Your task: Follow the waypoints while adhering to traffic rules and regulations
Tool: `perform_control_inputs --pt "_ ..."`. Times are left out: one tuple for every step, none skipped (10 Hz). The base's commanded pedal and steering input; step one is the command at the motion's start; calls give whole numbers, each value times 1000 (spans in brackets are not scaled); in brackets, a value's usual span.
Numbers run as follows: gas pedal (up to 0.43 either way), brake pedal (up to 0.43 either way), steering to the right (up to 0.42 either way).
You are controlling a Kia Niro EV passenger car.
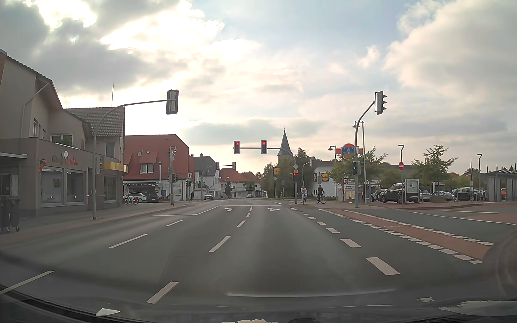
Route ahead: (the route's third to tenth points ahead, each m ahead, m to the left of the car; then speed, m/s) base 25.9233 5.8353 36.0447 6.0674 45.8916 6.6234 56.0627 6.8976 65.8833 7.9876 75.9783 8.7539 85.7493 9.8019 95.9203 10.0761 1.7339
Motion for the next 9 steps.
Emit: perform_control_inputs --pt "287 0 -5" --pt "287 0 -5" --pt "287 0 -5" --pt "287 0 -5" --pt "287 0 -5" --pt "287 0 -5" --pt "299 0 -5" --pt "299 0 -5" --pt "299 0 -5"
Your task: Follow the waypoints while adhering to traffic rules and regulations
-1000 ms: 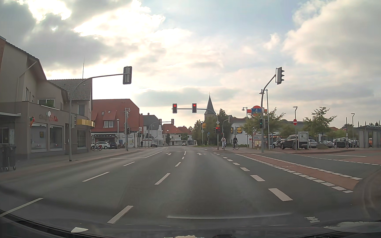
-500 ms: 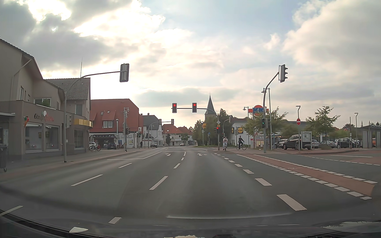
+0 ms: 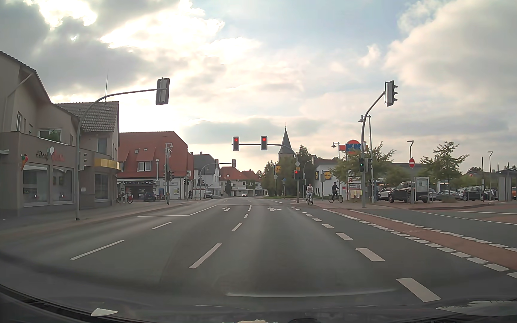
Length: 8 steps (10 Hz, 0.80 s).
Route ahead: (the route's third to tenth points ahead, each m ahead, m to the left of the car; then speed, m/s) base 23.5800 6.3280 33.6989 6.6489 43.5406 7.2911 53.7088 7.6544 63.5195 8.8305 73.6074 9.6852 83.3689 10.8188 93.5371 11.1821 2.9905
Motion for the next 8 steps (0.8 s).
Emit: perform_control_inputs --pt "299 0 -5" --pt "299 0 -5" --pt "299 0 -5" --pt "299 0 -5" --pt "299 0 -5" --pt "299 0 -5" --pt "299 0 -5" --pt "287 0 -5"
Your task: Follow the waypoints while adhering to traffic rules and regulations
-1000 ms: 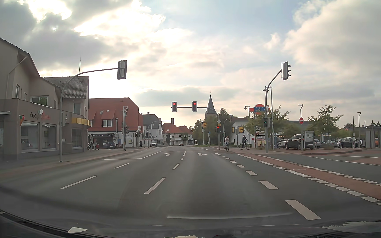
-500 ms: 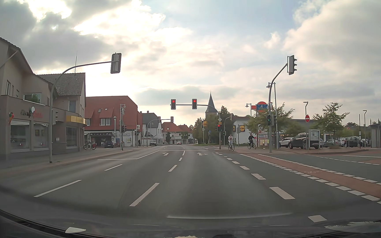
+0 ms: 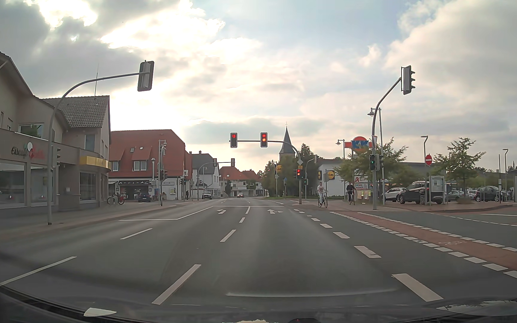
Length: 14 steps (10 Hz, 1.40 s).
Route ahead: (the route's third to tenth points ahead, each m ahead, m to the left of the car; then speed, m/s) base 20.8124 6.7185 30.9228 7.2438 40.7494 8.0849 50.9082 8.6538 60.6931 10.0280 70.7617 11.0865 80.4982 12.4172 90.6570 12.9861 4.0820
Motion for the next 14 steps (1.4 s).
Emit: perform_control_inputs --pt "287 0 -5" --pt "287 0 -5" --pt "287 0 -5" --pt "287 0 -5" --pt "287 0 -5" --pt "287 0 -5" --pt "287 0 -5" --pt "287 0 -5" --pt "287 0 -5" --pt "287 0 -5" --pt "287 0 -5" --pt "287 0 -5" --pt "280 0 -5" --pt "268 0 -5"
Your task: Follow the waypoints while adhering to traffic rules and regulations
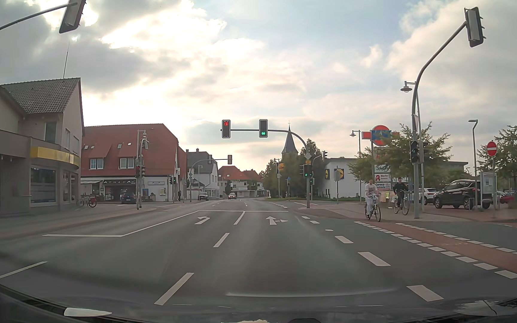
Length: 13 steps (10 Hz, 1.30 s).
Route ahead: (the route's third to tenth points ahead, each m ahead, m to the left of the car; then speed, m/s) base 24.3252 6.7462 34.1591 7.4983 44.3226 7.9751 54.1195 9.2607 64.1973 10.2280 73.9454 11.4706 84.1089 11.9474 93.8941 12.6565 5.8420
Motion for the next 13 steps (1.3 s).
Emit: perform_control_inputs --pt "260 0 -5" --pt "260 0 -5" --pt "248 0 -5" --pt "248 0 -5" --pt "248 0 -5" --pt "248 0 -5" --pt "248 0 -7" --pt "260 0 -11" --pt "260 0 -14" --pt "260 0 -17" --pt "260 0 -18" --pt "260 0 -18" --pt "260 0 -19"
